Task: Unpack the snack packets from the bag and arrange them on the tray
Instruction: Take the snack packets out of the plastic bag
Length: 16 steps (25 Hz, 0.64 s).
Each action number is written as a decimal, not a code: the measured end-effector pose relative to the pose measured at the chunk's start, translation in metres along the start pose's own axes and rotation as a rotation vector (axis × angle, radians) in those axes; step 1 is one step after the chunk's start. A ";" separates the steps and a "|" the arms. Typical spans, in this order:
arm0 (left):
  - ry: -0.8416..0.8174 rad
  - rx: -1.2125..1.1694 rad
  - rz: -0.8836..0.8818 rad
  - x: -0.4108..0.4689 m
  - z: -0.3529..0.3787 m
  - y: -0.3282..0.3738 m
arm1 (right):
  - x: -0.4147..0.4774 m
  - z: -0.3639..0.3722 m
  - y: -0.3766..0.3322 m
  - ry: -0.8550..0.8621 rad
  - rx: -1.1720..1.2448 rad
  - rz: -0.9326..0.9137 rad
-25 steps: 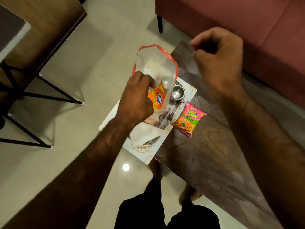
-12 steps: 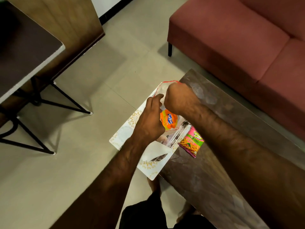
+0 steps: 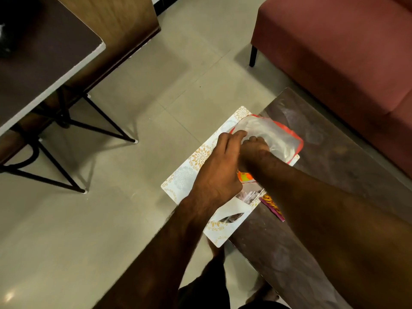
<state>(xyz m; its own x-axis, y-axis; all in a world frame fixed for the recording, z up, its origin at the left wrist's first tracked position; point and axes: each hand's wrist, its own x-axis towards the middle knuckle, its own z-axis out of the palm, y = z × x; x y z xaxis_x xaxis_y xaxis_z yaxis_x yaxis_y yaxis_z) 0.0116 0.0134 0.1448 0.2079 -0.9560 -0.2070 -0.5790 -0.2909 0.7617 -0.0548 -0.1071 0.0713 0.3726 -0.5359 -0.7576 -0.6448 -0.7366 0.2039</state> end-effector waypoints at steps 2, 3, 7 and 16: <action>0.003 0.000 -0.004 0.000 0.000 -0.002 | 0.008 0.006 -0.006 -0.010 -0.123 0.020; 0.003 -0.005 -0.002 0.000 0.000 -0.003 | 0.010 0.008 -0.008 -0.008 -0.170 0.032; -0.012 -0.012 0.009 0.002 -0.002 -0.002 | 0.015 0.021 -0.004 0.023 -0.160 0.109; -0.016 0.062 0.012 0.012 0.004 0.014 | -0.018 -0.021 0.013 0.136 0.448 0.111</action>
<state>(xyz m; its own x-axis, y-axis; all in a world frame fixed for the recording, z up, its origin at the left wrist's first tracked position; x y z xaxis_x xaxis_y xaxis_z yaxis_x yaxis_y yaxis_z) 0.0025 -0.0024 0.1505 0.1879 -0.9599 -0.2081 -0.6297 -0.2803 0.7245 -0.0560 -0.1155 0.1010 0.3497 -0.6723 -0.6525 -0.8988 -0.4373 -0.0311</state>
